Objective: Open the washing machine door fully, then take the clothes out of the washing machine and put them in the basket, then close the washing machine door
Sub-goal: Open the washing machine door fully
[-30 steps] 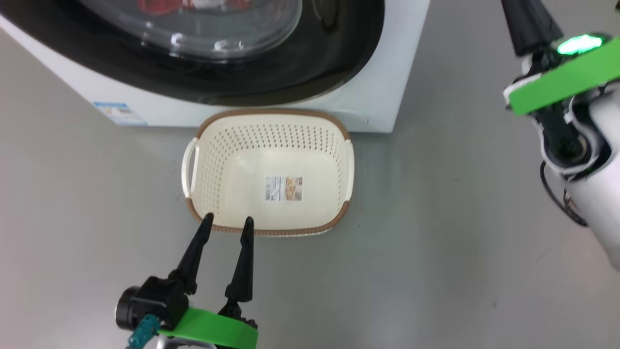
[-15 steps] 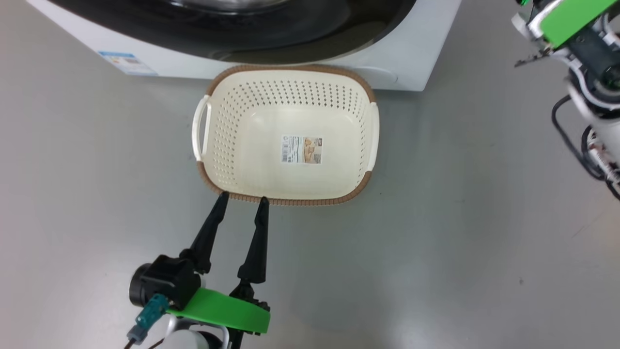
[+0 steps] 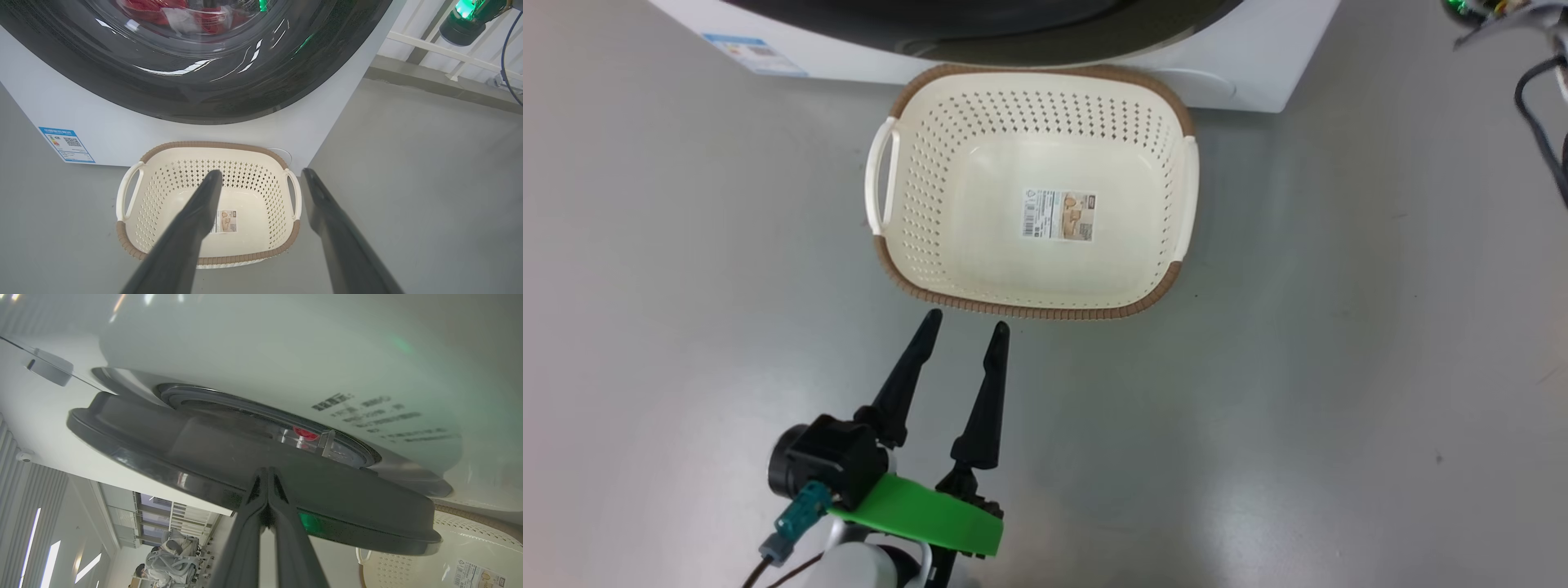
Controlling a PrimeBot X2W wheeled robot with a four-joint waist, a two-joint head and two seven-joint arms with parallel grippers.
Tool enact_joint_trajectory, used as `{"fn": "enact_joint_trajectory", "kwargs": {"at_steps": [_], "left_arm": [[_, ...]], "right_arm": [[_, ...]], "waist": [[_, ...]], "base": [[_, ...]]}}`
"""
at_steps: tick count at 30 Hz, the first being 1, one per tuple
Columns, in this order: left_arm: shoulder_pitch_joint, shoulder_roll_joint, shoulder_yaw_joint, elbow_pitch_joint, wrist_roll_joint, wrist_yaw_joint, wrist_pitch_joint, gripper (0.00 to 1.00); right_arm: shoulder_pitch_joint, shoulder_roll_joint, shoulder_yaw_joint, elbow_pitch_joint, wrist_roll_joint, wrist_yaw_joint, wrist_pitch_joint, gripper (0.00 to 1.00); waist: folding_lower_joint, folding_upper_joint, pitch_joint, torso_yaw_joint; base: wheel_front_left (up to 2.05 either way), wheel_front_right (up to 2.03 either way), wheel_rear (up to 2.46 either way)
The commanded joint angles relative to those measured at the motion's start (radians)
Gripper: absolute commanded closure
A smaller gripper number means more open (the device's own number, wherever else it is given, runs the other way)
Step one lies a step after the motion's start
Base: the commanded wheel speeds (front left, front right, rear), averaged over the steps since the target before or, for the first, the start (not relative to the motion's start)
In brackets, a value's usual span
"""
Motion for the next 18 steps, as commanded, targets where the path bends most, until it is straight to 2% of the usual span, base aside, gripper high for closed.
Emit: {"fn": "enact_joint_trajectory", "kwargs": {"at_steps": [1,9,18], "left_arm": [[-0.006,0.013,0.023,-0.018,-0.006,-0.007,-0.012,0.0],[-0.021,0.013,0.003,-0.025,-0.022,-0.006,-0.012,0.0],[-0.023,0.013,-0.01,-0.031,-0.036,0.003,-0.012,0.0]], "right_arm": [[-0.019,0.013,-0.008,-0.015,-0.006,-0.001,0.008,1.0],[-0.079,0.041,-0.026,0.029,-0.037,-0.001,0.044,1.0],[-0.067,0.066,-0.021,0.02,-0.087,-0.001,0.078,1.0]], "waist": [[0.0,-0.0001,0.013,0.011],[0.0,-0.0001,0.038,0.035],[0.0,-0.0001,0.029,0.044]], "base": [[0.0,0.0,0.0],[0.0,0.0,0.0],[0.0,0.0,0.0]]}}
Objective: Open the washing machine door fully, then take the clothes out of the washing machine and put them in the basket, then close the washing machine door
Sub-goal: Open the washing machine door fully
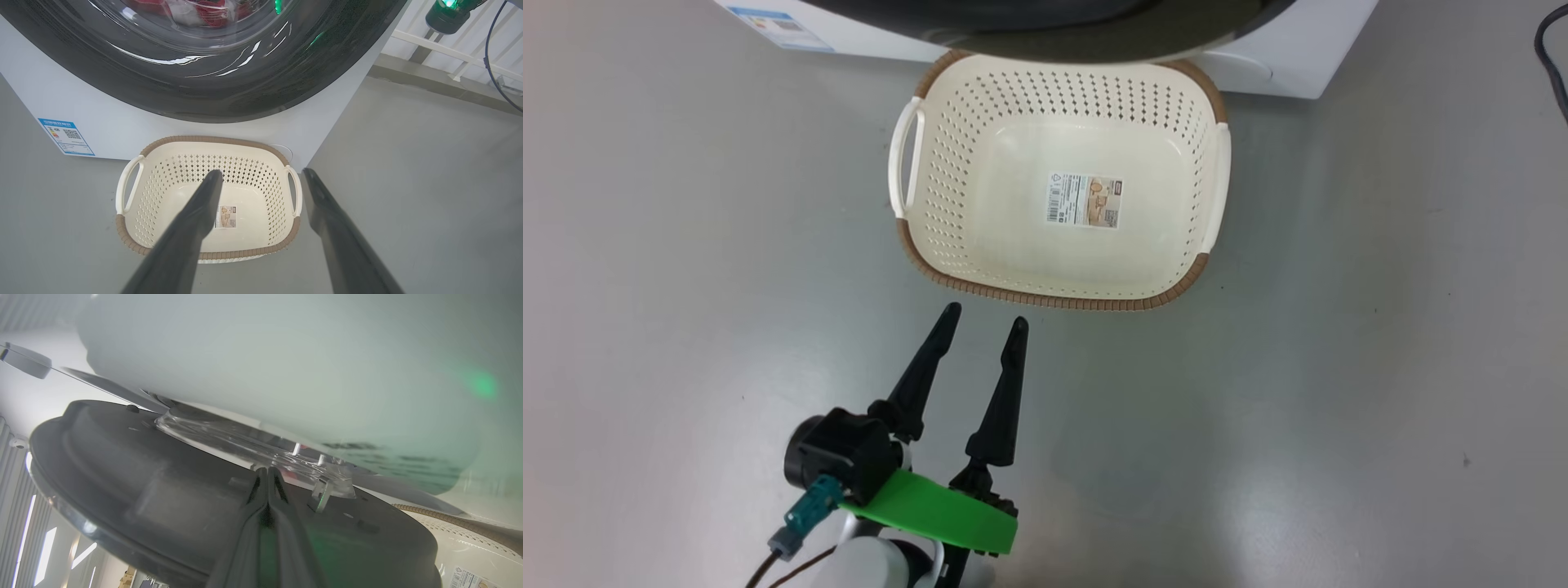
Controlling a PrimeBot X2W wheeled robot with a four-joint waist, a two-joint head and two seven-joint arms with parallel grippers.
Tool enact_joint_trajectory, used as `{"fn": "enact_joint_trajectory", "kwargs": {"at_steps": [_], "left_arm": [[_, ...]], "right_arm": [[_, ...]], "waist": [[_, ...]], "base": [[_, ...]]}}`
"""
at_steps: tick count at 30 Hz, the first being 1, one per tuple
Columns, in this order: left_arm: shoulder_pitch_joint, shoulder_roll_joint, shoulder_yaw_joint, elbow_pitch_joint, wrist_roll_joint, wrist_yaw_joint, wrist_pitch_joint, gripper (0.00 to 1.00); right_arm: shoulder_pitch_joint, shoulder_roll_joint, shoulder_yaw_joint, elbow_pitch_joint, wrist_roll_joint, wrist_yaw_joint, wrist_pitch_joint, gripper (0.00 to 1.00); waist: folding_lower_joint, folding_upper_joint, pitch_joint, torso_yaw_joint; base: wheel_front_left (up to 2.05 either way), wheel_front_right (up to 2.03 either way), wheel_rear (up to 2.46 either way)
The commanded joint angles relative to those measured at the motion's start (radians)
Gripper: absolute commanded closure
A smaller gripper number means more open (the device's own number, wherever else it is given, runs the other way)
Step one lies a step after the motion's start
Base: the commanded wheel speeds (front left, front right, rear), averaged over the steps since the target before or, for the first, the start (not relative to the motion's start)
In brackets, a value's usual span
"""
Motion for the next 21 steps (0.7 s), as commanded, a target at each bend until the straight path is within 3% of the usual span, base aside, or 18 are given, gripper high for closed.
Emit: {"fn": "enact_joint_trajectory", "kwargs": {"at_steps": [1,21], "left_arm": [[-0.002,0.016,0.022,-0.025,-0.008,0.007,-0.012,0.0],[0.071,0.016,0.042,-0.015,0.003,0.003,-0.012,0.0]], "right_arm": [[0.024,0.036,0.008,-0.04,-0.021,0.004,0.014,1.0],[0.259,0.09,0.019,-0.143,-0.072,0.004,0.066,1.0]], "waist": [[0.0,0.0,-0.012,0.001],[0.0,0.0,-0.19,0.004]], "base": [[0.0,0.0,0.0],[0.0,0.0,0.0]]}}
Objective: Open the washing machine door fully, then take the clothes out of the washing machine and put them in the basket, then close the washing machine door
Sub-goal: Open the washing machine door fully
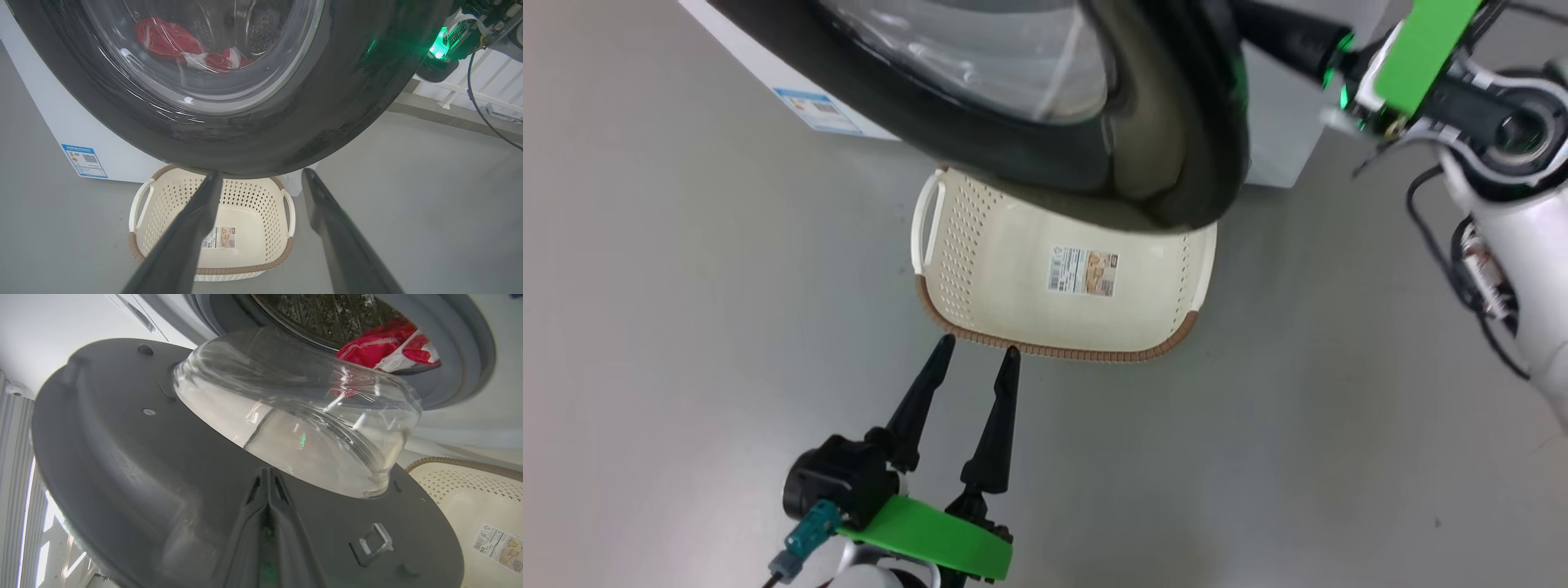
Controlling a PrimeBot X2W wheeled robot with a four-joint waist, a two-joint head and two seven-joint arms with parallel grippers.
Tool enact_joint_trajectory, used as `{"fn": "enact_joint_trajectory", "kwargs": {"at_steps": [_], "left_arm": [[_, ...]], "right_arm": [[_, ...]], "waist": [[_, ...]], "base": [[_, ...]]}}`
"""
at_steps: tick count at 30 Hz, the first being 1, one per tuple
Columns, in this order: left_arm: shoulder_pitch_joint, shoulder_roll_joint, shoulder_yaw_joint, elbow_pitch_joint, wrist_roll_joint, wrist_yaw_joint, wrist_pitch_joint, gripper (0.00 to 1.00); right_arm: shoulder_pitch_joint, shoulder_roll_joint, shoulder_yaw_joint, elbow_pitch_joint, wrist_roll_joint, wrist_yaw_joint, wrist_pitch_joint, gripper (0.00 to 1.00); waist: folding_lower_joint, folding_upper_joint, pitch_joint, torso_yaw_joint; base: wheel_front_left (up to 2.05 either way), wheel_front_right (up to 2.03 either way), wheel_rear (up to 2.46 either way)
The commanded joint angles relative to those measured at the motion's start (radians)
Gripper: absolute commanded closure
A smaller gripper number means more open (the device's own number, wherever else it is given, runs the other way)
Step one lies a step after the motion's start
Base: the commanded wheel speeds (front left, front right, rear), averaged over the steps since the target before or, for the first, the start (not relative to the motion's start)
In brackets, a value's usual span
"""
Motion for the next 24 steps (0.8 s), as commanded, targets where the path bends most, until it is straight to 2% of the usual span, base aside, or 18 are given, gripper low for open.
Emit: {"fn": "enact_joint_trajectory", "kwargs": {"at_steps": [1,24], "left_arm": [[0.023,0.015,0.037,-0.016,0.008,-0.003,-0.012,0.0],[0.127,0.015,0.088,-0.026,-0.014,-0.016,-0.012,0.0]], "right_arm": [[0.036,0.03,0.012,-0.037,-0.011,0.008,0.011,1.0],[0.261,0.13,0.088,-0.106,-0.068,0.008,0.069,1.0]], "waist": [[0.0,0.0,-0.04,0.0],[0.0,0.0,-0.202,0.077]], "base": [[0.0,0.0,0.0],[0.0,0.0,0.0]]}}
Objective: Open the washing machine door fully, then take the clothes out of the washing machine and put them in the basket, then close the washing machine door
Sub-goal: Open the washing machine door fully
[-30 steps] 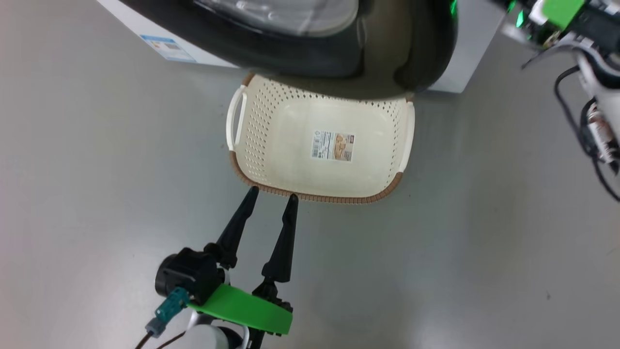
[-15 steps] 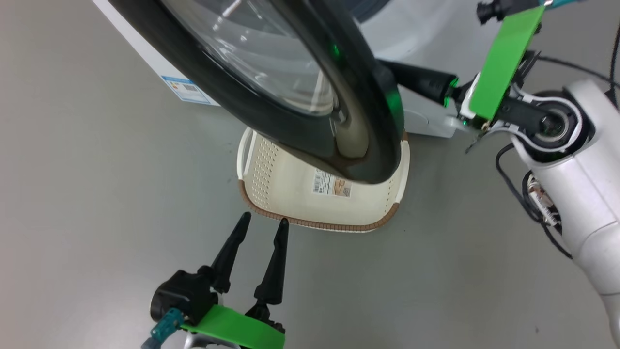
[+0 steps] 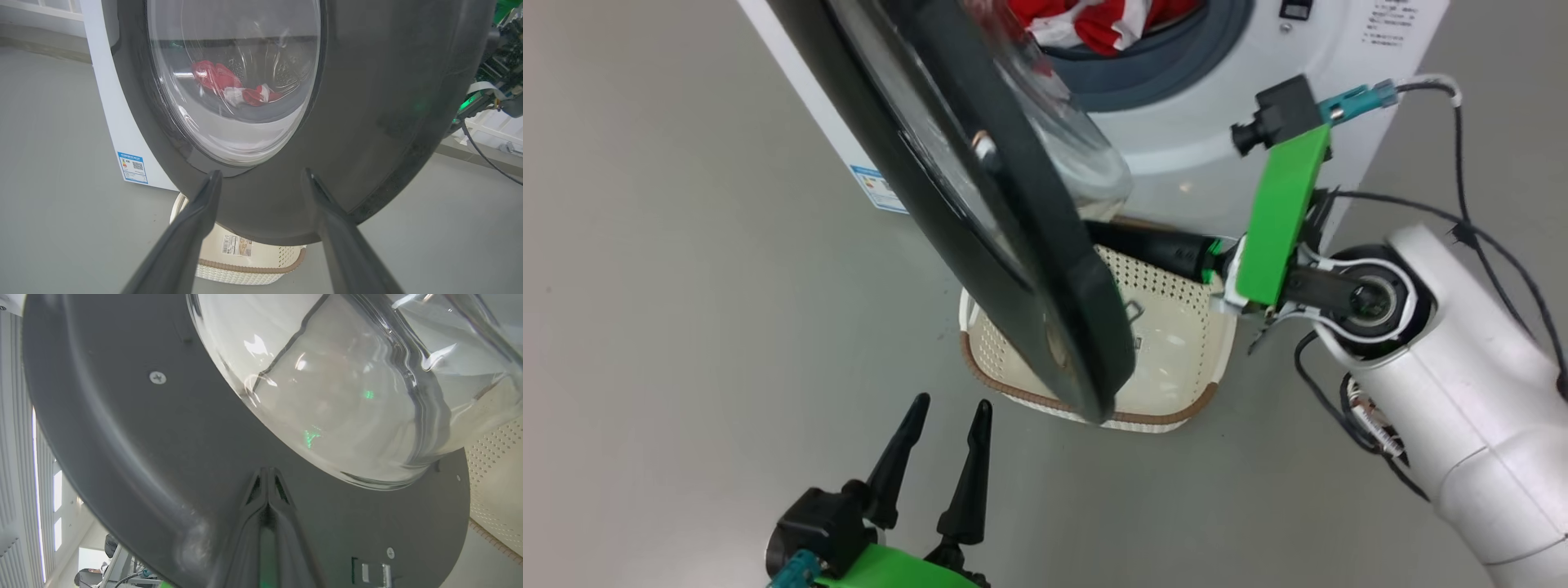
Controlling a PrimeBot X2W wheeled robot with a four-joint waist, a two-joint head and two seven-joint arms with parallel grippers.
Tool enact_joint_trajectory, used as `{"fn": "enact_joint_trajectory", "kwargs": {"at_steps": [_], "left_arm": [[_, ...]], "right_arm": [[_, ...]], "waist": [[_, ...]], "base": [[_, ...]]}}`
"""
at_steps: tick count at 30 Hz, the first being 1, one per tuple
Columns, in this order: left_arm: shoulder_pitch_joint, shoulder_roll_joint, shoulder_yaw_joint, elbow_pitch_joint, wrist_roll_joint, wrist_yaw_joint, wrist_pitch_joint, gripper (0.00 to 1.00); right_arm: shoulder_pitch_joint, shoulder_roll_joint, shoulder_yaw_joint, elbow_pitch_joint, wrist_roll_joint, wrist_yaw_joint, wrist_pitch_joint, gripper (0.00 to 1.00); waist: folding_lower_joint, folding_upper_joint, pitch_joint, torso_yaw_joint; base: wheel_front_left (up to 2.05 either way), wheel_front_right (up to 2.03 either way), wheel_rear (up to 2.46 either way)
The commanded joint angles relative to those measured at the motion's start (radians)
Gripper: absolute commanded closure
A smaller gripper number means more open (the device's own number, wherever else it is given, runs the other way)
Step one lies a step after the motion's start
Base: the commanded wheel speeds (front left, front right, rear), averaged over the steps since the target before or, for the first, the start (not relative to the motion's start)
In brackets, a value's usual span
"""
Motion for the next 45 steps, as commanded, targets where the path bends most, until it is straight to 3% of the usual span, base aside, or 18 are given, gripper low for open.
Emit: {"fn": "enact_joint_trajectory", "kwargs": {"at_steps": [1,15,16,18,19,20,21,45], "left_arm": [[0.009,0.013,0.036,-0.026,-0.007,-0.005,-0.012,0.0],[0.02,0.013,0.056,-0.026,0.002,-0.007,-0.012,0.0],[0.021,0.013,0.058,-0.024,0.005,-0.009,-0.012,0.0],[0.023,0.013,0.063,-0.02,0.011,-0.013,-0.012,0.0],[0.024,0.013,0.064,-0.016,0.015,-0.016,-0.012,0.0],[0.025,0.013,0.065,-0.011,0.021,-0.019,-0.012,0.0],[0.026,0.013,0.067,-0.008,0.025,-0.021,-0.012,0.0],[0.092,0.013,0.173,0.034,0.088,-0.053,-0.012,0.0]], "right_arm": [[0.022,0.037,0.014,-0.038,-0.007,0.008,0.009,1.0],[0.048,0.027,0.003,-0.025,-0.05,0.008,-0.038,1.0],[0.052,0.022,0.0,-0.023,-0.054,0.008,-0.047,0.95],[0.067,0.013,-0.005,-0.021,-0.058,0.008,-0.063,0.77],[0.077,0.006,-0.007,-0.022,-0.062,0.008,-0.073,0.59],[0.088,-0.001,-0.009,-0.022,-0.066,0.008,-0.085,0.25],[0.101,-0.007,-0.01,-0.021,-0.068,0.008,-0.096,0.0],[0.467,-0.155,0.053,-0.009,-0.129,0.008,-0.384,0.0]], "waist": [[0.0,-0.0001,-0.018,0.018],[0.0,-0.0001,-0.033,0.006],[0.0,-0.0001,-0.037,0.001],[0.0,-0.0001,-0.043,-0.007],[0.0,-0.0001,-0.048,-0.01],[0.0,-0.0001,-0.054,-0.013],[0.0,-0.0001,-0.058,-0.018],[0.0,-0.0001,-0.152,-0.155]], "base": [[0.0,0.0,0.0],[0.0,0.0,0.0],[0.0,0.0,0.0],[0.0,0.0,0.0],[0.0,0.0,0.0],[0.0,0.0,0.0],[0.0,0.0,0.0],[0.0,0.0,0.0]]}}
